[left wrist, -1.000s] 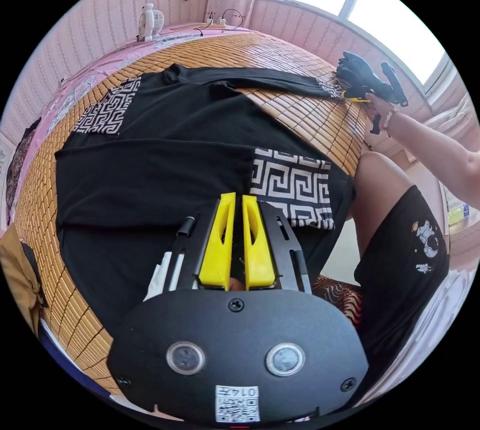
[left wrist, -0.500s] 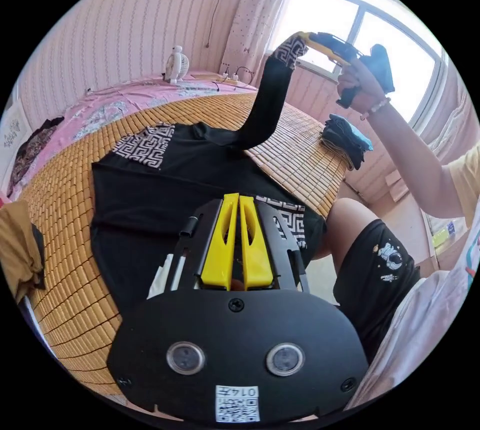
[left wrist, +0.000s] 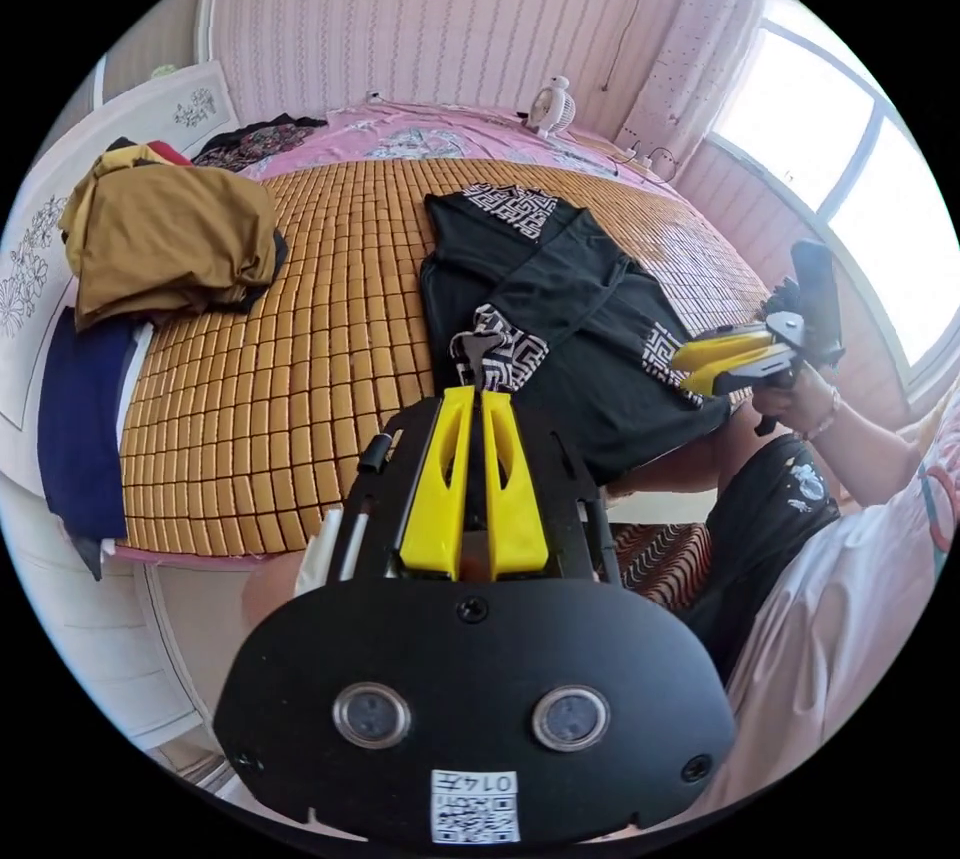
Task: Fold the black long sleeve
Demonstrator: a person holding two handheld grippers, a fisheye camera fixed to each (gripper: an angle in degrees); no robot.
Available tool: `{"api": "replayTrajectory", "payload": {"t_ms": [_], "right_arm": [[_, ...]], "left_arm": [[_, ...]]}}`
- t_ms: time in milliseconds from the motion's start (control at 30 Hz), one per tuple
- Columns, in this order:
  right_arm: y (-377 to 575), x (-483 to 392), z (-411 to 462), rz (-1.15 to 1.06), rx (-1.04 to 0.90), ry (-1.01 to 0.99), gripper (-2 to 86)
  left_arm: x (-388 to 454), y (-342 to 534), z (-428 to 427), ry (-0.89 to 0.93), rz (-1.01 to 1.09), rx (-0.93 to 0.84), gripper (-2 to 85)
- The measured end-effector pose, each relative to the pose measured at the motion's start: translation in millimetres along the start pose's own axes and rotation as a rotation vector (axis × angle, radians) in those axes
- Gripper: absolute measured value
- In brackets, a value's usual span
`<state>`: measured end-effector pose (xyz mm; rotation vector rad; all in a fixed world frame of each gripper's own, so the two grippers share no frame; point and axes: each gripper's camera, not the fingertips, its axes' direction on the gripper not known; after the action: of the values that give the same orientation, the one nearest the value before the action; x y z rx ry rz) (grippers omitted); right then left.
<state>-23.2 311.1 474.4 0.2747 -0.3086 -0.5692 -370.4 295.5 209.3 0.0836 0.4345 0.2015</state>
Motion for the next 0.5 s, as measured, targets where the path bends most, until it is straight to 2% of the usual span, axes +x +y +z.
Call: {"api": "replayTrajectory", "payload": {"t_ms": [100, 233, 500], "right_arm": [[7, 3, 20, 0.084, -0.049, -0.008, 7.9], [-12, 1, 48, 0.093, -0.123, 0.092, 7.9], [-69, -11, 94, 0.043, -0.129, 0.139, 8.0]], "left_arm": [[-3, -12, 10, 0.043, -0.019, 0.0, 4.0], [-3, -31, 32, 0.084, -0.038, -0.018, 6.1], [-3, -63, 53, -0.069, 0.038, -0.077, 8.4]]}}
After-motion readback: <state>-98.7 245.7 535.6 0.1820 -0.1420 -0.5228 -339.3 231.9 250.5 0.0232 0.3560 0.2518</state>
